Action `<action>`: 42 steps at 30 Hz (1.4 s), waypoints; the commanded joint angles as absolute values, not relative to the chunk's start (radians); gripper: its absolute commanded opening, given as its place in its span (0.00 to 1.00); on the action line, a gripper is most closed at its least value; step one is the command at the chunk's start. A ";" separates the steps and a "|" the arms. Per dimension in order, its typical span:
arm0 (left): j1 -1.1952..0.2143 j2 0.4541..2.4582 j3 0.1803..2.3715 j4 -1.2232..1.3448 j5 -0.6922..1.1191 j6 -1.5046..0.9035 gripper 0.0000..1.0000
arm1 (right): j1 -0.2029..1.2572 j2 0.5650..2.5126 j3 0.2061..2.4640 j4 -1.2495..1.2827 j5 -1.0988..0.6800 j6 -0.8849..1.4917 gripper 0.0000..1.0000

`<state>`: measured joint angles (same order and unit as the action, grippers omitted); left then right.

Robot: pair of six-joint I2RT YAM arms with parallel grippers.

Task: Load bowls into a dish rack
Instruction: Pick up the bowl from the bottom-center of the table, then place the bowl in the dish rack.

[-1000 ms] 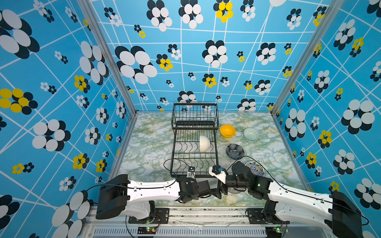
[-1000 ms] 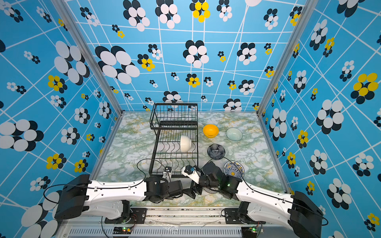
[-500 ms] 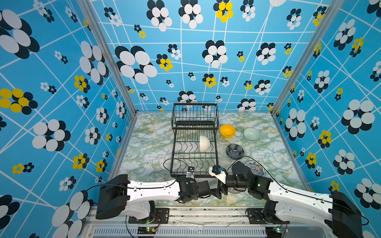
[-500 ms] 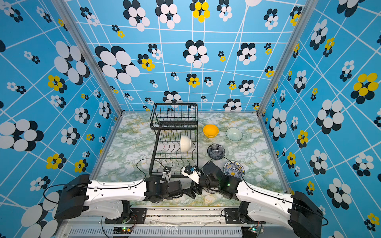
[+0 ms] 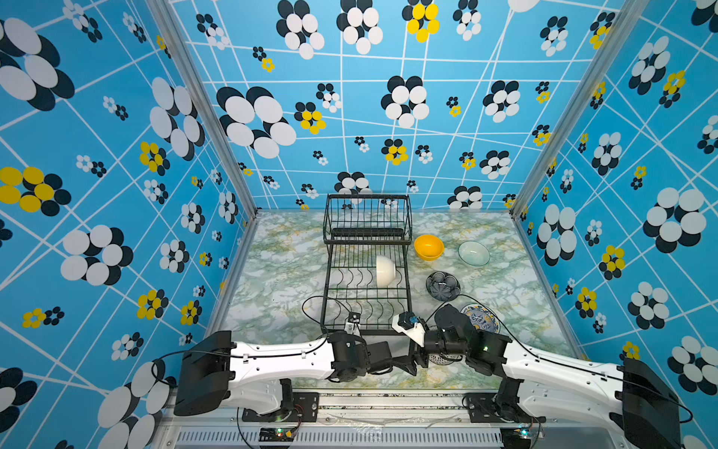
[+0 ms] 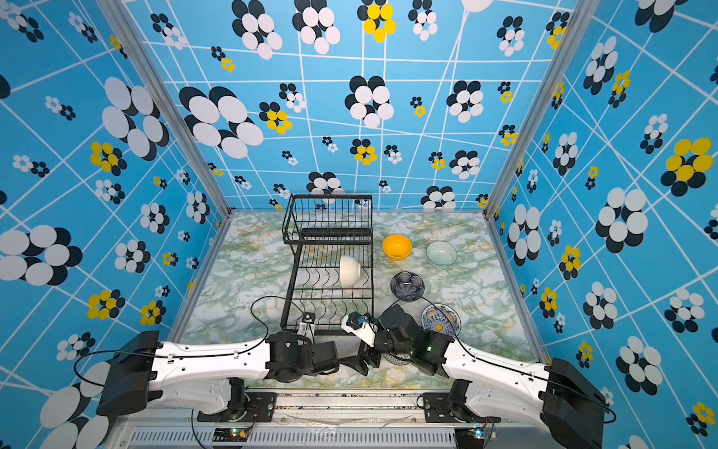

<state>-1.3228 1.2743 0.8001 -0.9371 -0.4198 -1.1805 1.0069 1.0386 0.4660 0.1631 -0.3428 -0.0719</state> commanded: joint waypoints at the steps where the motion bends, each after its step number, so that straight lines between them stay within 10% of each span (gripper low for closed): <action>1: -1.321 1.199 0.793 -1.045 -0.455 -1.216 0.00 | 1.011 1.047 0.480 0.176 -0.345 -0.078 1.00; 18: -1.064 0.697 0.832 -1.173 -0.485 -1.006 0.00 | 0.920 1.086 0.477 0.262 -0.377 0.049 1.00; 31: -0.483 0.689 0.782 -0.593 0.143 -0.634 0.00 | 0.919 1.151 0.725 0.039 -0.038 0.414 1.00; 42: -0.363 0.772 0.664 -0.202 0.435 -0.728 0.00 | 0.944 1.303 0.873 -0.016 0.070 0.408 0.98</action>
